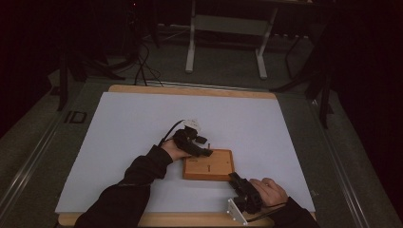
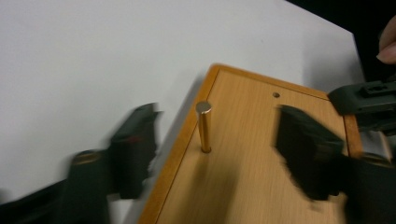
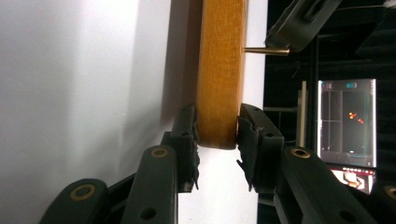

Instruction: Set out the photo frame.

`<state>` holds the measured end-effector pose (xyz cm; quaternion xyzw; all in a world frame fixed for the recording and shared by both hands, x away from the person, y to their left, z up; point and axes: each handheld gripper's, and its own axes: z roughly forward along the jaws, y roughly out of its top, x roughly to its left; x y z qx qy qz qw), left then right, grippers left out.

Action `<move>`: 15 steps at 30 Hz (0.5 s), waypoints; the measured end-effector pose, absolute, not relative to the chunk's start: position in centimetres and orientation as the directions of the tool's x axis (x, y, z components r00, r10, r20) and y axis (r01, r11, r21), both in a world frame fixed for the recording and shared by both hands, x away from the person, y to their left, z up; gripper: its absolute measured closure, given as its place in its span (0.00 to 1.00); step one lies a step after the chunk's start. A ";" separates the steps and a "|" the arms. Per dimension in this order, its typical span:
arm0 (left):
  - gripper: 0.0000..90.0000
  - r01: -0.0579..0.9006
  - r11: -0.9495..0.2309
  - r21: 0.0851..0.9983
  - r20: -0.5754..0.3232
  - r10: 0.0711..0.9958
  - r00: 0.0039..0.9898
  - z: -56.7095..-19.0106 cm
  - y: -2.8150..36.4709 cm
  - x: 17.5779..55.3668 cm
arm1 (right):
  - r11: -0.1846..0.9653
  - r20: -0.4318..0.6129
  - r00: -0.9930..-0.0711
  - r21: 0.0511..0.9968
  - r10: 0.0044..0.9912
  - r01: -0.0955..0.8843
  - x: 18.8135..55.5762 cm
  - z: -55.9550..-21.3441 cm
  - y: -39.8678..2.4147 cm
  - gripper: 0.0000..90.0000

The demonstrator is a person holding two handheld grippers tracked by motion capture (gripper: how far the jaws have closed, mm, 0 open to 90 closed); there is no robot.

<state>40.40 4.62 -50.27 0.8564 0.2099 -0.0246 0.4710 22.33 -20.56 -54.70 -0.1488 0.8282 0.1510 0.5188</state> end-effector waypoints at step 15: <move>0.16 0.289 -0.357 0.888 -0.175 0.319 0.932 -47.4 8.2 37.1 | 0.886 -0.840 -0.541 0.219 -0.042 -0.409 24.2 -51.1 -20.6 0.78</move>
